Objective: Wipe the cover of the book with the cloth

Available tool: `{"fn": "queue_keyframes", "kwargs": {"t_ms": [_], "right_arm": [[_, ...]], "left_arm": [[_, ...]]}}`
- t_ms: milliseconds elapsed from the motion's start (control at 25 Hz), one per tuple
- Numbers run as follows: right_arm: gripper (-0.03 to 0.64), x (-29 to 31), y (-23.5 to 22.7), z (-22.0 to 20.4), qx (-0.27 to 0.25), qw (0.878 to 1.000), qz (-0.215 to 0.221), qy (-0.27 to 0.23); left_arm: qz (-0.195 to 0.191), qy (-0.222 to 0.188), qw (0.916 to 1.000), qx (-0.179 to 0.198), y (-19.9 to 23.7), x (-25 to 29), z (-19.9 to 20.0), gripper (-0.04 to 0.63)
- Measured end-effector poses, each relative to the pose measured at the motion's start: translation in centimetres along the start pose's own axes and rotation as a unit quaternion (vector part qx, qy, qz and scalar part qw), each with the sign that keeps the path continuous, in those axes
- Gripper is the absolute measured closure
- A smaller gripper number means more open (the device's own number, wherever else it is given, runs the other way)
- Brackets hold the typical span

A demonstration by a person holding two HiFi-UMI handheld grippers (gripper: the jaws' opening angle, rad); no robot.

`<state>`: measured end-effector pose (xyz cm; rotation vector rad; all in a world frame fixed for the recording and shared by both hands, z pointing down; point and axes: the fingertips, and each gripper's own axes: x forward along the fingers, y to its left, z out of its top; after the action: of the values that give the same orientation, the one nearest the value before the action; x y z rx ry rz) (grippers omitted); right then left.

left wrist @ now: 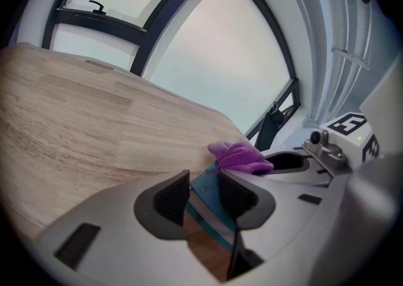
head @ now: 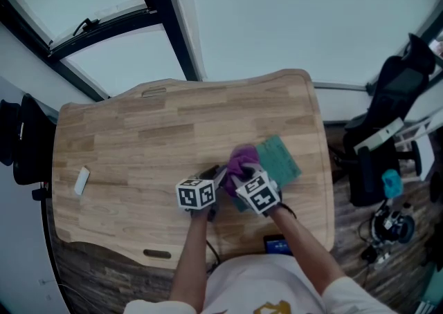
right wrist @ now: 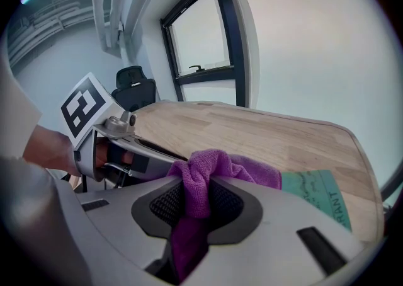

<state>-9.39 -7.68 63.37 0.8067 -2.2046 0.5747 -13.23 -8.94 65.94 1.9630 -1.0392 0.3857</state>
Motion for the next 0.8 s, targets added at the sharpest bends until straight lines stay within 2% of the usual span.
{"fn": "queue_keyframes", "kwargs": {"t_ms": [800], "right_arm": [[0.540, -0.5, 1.2, -1.1, 0.001, 1.000, 0.006, 0.007]], "left_arm": [[0.000, -0.002, 1.0000, 0.001, 0.0, 0.2, 0.0, 0.448]]}}
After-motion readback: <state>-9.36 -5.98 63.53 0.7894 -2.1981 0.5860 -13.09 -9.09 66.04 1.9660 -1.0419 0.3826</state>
